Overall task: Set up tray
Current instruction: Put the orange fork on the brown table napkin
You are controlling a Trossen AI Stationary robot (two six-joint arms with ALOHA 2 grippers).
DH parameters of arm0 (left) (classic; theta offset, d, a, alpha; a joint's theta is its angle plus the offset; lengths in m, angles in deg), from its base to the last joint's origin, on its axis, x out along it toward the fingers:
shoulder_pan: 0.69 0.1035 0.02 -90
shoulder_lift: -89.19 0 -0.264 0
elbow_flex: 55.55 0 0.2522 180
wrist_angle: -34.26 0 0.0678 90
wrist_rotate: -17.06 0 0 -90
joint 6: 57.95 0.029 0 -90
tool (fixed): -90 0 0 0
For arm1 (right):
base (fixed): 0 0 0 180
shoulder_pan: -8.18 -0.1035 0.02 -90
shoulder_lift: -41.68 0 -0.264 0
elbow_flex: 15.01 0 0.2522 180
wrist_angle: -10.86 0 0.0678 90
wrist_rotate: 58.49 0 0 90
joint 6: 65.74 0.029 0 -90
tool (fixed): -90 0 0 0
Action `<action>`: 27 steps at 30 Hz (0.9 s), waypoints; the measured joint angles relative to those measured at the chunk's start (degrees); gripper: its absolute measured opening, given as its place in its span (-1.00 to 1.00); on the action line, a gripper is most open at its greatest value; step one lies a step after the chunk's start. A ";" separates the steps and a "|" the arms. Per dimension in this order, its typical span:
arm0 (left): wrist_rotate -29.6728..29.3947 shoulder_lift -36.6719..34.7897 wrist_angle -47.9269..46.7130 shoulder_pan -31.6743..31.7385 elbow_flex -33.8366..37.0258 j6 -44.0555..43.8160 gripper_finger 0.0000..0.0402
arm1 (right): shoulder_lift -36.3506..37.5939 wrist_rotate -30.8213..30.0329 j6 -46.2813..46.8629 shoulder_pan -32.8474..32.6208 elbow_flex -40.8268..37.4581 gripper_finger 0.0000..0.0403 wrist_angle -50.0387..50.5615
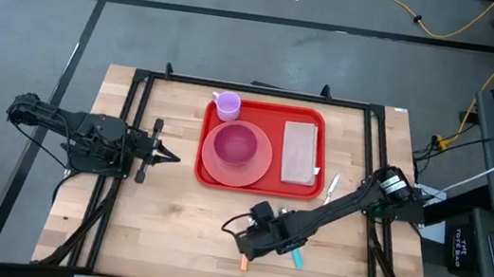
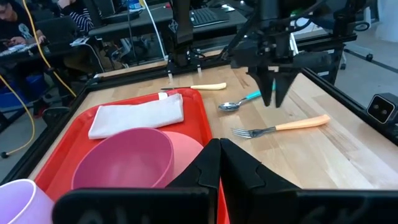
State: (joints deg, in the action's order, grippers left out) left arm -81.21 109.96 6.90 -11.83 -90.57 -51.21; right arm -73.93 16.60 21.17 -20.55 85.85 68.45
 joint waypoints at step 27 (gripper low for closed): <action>0.02 0.00 -0.04 0.00 0.00 -0.04 -0.98 | 0.00 -1.87 0.53 0.00 -0.19 -0.13 -1.39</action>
State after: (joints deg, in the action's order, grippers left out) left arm -81.19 109.96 6.85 -11.83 -90.57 -51.25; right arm -73.93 14.73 21.70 -20.55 85.66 67.06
